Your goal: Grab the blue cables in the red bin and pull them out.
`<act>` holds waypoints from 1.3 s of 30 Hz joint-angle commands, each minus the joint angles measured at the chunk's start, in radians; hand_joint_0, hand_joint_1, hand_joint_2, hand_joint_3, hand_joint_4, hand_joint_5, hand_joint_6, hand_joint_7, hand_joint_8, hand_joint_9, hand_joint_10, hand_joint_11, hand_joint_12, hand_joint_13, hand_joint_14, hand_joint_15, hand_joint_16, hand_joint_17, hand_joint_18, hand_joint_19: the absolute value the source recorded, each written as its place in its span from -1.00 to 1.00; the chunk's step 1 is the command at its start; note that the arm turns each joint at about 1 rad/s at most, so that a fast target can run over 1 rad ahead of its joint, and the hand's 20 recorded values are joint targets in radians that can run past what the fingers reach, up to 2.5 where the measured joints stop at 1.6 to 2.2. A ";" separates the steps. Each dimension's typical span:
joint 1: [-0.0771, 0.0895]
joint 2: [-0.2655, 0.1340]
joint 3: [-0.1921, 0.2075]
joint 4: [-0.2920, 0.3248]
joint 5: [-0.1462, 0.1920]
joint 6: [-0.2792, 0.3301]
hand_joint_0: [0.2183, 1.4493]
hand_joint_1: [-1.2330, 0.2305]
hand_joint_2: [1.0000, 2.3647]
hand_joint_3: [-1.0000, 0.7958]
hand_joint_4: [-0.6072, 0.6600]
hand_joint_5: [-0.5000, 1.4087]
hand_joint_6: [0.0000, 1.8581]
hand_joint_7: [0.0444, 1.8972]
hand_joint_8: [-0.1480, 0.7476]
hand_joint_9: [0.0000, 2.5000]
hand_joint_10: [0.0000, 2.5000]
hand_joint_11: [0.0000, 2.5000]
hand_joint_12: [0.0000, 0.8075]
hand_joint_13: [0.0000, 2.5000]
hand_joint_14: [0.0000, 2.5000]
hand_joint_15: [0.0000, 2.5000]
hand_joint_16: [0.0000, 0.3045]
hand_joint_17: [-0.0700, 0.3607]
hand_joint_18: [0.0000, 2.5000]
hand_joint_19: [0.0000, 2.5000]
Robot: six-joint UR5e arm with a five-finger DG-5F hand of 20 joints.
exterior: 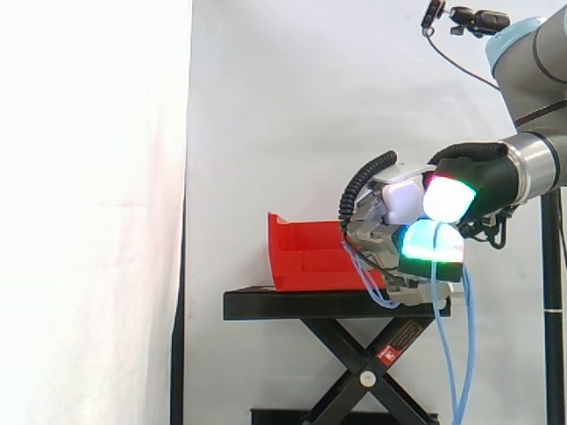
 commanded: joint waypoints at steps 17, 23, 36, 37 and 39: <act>0.001 0.000 0.000 -0.002 0.000 0.000 0.31 -0.62 -1.00 -1.00 0.33 0.11 0.56 -0.90 0.02 -0.37 1.00 -0.60 -0.22 -0.15 1.00 -0.62 -0.77 -0.31 0.02 -0.01; 0.003 0.000 0.000 -0.001 0.000 0.000 0.32 -0.62 -1.00 -1.00 0.32 0.11 0.55 -0.90 0.01 -0.39 1.00 -0.63 -0.21 -0.13 1.00 -0.63 -0.77 -0.31 0.02 -0.05; 0.004 0.000 -0.001 -0.001 0.000 0.000 0.30 -0.62 -1.00 -1.00 0.32 0.11 0.54 -0.89 0.00 -0.38 1.00 -0.60 -0.20 -0.12 1.00 -0.61 -0.77 -0.31 0.01 -0.08; 0.004 0.000 -0.001 -0.001 -0.002 0.000 0.29 -0.63 -1.00 -1.00 0.30 0.11 0.54 -0.90 -0.02 -0.38 1.00 -0.61 -0.20 -0.11 1.00 -0.61 -0.76 -0.30 0.01 -0.09; 0.007 0.000 -0.001 -0.001 0.000 0.000 0.29 -0.63 -1.00 -1.00 0.30 0.11 0.54 -0.90 0.00 -0.38 1.00 -0.61 -0.20 -0.11 1.00 -0.61 -0.76 -0.29 0.01 -0.10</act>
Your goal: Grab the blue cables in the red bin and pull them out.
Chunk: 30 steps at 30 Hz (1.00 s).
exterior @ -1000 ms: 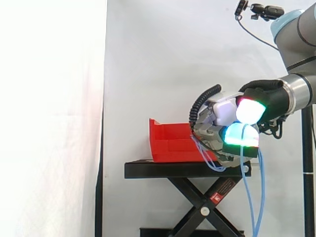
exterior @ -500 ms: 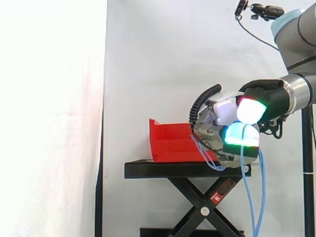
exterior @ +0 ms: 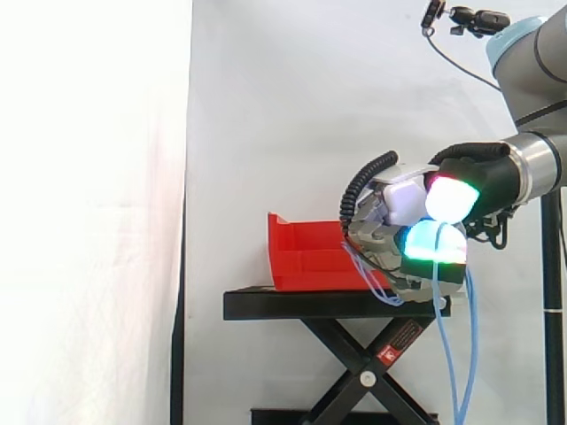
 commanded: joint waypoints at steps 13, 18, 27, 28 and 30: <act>0.005 0.000 -0.003 -0.002 -0.001 0.026 0.30 -0.62 -1.00 -1.00 0.30 0.11 0.56 -0.89 0.01 -0.38 1.00 -0.60 -0.20 -0.12 1.00 -0.62 -0.76 -0.30 0.00 -0.12; 0.011 0.000 -0.003 0.021 0.010 0.114 0.30 -0.62 -1.00 -1.00 0.29 0.12 0.56 -0.90 0.01 -0.39 1.00 -0.62 -0.20 -0.12 1.00 -0.62 -0.76 -0.30 -0.01 -0.12; 0.017 0.000 -0.011 0.201 0.151 0.233 0.30 -0.62 -1.00 -1.00 0.28 0.12 0.56 -0.90 0.00 -0.39 1.00 -0.62 -0.20 -0.12 1.00 -0.62 -0.76 -0.30 -0.01 -0.11; 0.017 0.000 -0.014 0.221 0.163 0.233 0.30 -0.62 -1.00 -1.00 0.29 0.12 0.56 -0.90 0.00 -0.39 1.00 -0.62 -0.20 -0.12 1.00 -0.62 -0.76 -0.30 -0.01 -0.11; 0.017 -0.002 -0.018 0.256 0.191 0.233 0.30 -0.62 -1.00 -1.00 0.29 0.11 0.56 -0.89 -0.01 -0.39 1.00 -0.59 -0.21 -0.12 1.00 -0.62 -0.77 -0.30 -0.01 -0.11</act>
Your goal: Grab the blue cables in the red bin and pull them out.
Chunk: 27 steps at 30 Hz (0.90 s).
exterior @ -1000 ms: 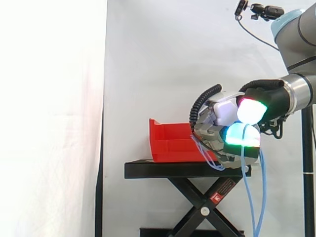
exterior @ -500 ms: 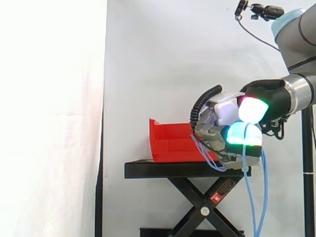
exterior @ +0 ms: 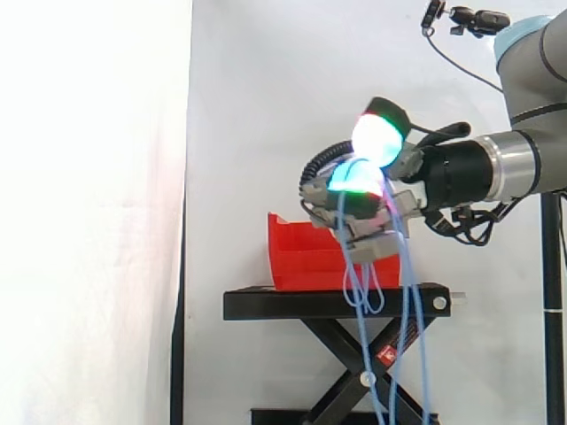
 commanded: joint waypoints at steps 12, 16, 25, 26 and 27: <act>0.003 -0.001 -0.069 0.208 0.150 0.003 0.31 -0.62 -1.00 -1.00 0.29 0.11 0.56 -0.89 -0.01 -0.39 1.00 -0.62 -0.20 -0.13 1.00 -0.63 -0.76 -0.29 -0.01 -0.10; 0.003 -0.001 -0.095 0.237 0.153 0.004 0.31 -0.62 -1.00 -1.00 0.28 0.11 0.56 -0.89 0.00 -0.39 1.00 -0.61 -0.20 -0.13 1.00 -0.61 -0.77 -0.30 -0.01 -0.09; 0.003 -0.001 -0.101 0.239 0.153 0.000 0.31 -0.62 -1.00 -1.00 0.29 0.11 0.56 -0.89 0.00 -0.39 1.00 -0.61 -0.19 -0.13 1.00 -0.61 -0.76 -0.30 -0.01 -0.09; 0.003 -0.001 -0.101 0.239 0.150 -0.002 0.31 -0.62 -1.00 -1.00 0.29 0.11 0.56 -0.89 -0.01 -0.39 1.00 -0.61 -0.20 -0.13 1.00 -0.62 -0.77 -0.30 -0.01 -0.09; 0.003 -0.001 -0.101 0.239 0.150 -0.002 0.31 -0.62 -1.00 -1.00 0.29 0.11 0.56 -0.89 -0.01 -0.39 1.00 -0.60 -0.19 -0.13 1.00 -0.61 -0.76 -0.29 -0.01 -0.08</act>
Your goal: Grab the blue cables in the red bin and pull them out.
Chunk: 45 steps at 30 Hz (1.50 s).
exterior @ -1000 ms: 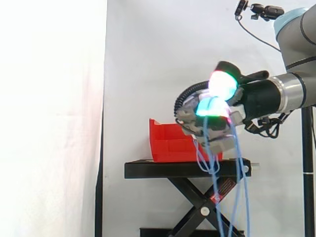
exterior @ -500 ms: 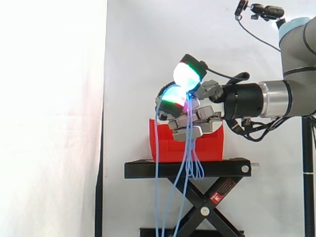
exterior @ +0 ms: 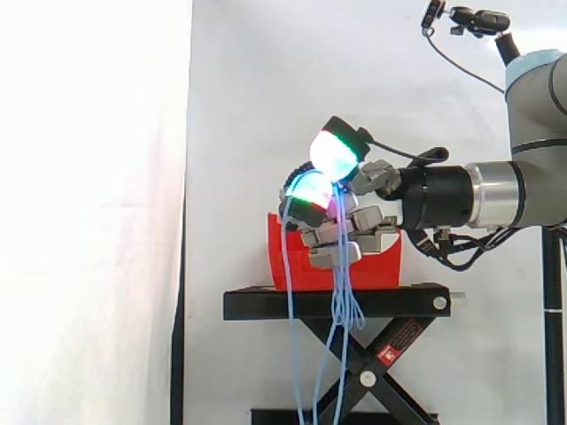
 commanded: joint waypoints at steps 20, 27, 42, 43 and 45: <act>0.000 0.001 0.000 0.000 -0.003 -0.005 0.31 -0.62 -1.00 -1.00 0.27 0.11 0.56 -0.89 -0.01 -0.39 1.00 -0.61 -0.20 -0.13 1.00 -0.62 -0.76 -0.30 -0.01 -0.07; 0.000 0.000 0.000 0.000 -0.003 -0.005 0.31 -0.62 -1.00 -1.00 0.26 0.12 0.56 -0.90 -0.02 -0.40 1.00 -0.62 -0.20 -0.13 1.00 -0.60 -0.76 -0.30 -0.01 -0.05; 0.000 0.000 0.000 0.000 -0.003 -0.005 0.32 -0.62 -1.00 -1.00 0.27 0.12 0.56 -0.90 -0.03 -0.40 1.00 -0.63 -0.22 -0.14 1.00 -0.62 -0.76 -0.30 0.00 -0.03; 0.000 0.000 0.000 -0.001 -0.003 -0.005 0.32 -0.62 -1.00 -1.00 0.27 0.12 0.56 -0.90 -0.03 -0.40 1.00 -0.63 -0.22 -0.14 1.00 -0.62 -0.76 -0.30 0.00 -0.03; 0.000 0.000 -0.002 -0.001 -0.003 -0.006 0.32 -0.62 -1.00 -1.00 0.27 0.12 0.56 -0.90 -0.03 -0.40 1.00 -0.63 -0.22 -0.14 1.00 -0.60 -0.77 -0.30 0.00 -0.02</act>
